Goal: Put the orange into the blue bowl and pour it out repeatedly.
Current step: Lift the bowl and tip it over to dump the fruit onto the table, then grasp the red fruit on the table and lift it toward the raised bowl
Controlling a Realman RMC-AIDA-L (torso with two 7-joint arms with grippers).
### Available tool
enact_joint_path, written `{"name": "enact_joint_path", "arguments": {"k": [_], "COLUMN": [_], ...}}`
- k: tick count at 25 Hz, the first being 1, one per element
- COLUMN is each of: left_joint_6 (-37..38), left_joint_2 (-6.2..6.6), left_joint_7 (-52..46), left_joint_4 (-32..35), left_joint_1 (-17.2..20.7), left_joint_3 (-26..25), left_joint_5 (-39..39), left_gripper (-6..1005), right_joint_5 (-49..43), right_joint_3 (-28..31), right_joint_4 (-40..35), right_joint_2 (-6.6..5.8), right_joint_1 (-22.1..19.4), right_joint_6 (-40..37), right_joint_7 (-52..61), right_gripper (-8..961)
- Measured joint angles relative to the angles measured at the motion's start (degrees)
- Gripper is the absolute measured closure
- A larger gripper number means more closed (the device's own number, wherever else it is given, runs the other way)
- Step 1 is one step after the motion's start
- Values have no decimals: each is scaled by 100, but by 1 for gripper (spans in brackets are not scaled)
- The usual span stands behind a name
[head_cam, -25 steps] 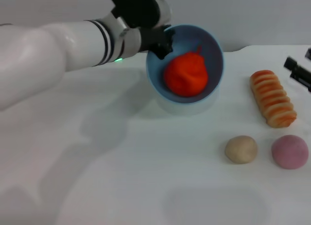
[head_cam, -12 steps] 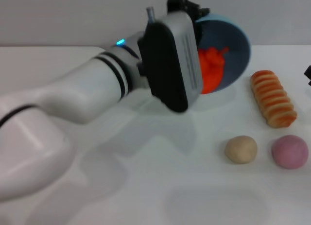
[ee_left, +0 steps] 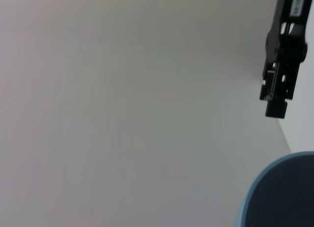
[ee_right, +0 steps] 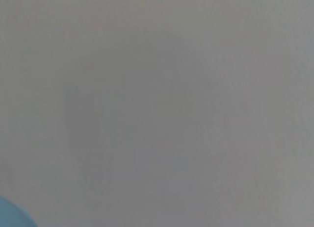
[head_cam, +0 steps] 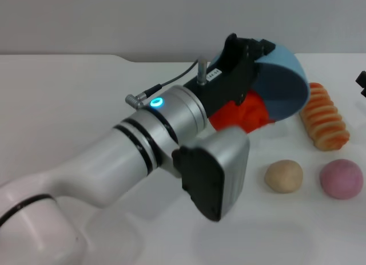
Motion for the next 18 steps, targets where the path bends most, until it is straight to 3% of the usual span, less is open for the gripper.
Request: {"name": "enact_joint_path", "arguments": {"k": [3, 11, 14, 18], "left_joint_6": [-649, -1388, -1227, -36], "left_joint_2": [-2, -21, -31, -19], "left_joint_7": [506, 585, 519, 514], "left_joint_4": [-271, -555, -331, -31], "left_joint_1": [109, 152, 69, -173], "left_joint_3": [201, 308, 159, -422], "left_joint_5": [-5, -284, -1455, -3189], "left_gripper": [1001, 1001, 1001, 1001], "right_joint_5": [0, -5, -26, -38], "right_joint_3": [5, 14, 13, 12], "right_joint_4": [5, 51, 47, -157], "right_joint_2": [-1, -7, -15, -26], "right_joint_1": [0, 5, 13, -33], "right_joint_6": [21, 53, 42, -44], "right_joint_7": [0, 18, 60, 545], "right_gripper": [260, 261, 261, 261]}}
